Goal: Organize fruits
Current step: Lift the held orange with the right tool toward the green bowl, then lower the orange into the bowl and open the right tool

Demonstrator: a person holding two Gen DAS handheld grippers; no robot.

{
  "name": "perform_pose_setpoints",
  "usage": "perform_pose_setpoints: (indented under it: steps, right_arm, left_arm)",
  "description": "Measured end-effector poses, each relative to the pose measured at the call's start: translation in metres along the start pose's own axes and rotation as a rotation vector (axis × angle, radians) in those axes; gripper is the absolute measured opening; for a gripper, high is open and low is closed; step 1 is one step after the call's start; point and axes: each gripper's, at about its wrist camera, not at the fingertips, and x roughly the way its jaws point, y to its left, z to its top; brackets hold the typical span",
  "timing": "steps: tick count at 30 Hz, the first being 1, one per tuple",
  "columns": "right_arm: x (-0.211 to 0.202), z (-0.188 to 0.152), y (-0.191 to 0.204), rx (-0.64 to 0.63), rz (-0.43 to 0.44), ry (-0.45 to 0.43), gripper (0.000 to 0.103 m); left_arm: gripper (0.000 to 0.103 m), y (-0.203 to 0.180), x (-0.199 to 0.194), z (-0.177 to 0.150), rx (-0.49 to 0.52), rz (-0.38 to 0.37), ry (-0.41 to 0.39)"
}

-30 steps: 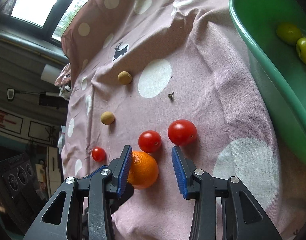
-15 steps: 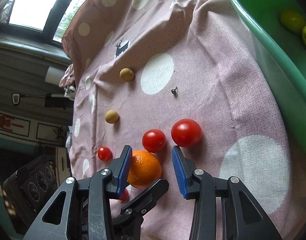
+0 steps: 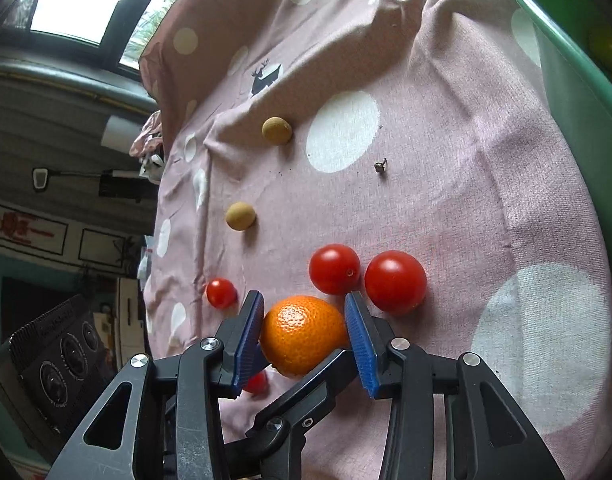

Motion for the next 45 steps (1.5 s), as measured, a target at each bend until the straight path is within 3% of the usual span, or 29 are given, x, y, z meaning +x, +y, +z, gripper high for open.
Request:
perform_pose_setpoints:
  steps: [13, 21, 36, 45]
  right_arm:
    - [-0.058, -0.003, 0.025, -0.111, 0.045, -0.167, 0.044]
    - [-0.101, 0.005, 0.012, -0.104, 0.045, -0.291, 0.044]
    - [-0.180, 0.007, -0.056, 0.064, 0.011, -0.521, 0.044]
    - [-0.197, 0.008, -0.100, 0.170, -0.011, -0.554, 0.044]
  left_arm:
    - [0.046, -0.039, -0.049, 0.006, 0.094, -0.007, -0.194]
    - [0.046, -0.083, -0.054, 0.022, 0.195, -0.020, -0.246]
    - [0.046, -0.183, -0.023, 0.049, 0.392, -0.138, -0.235]
    - [0.046, -0.216, 0.010, 0.053, 0.435, -0.195, -0.183]
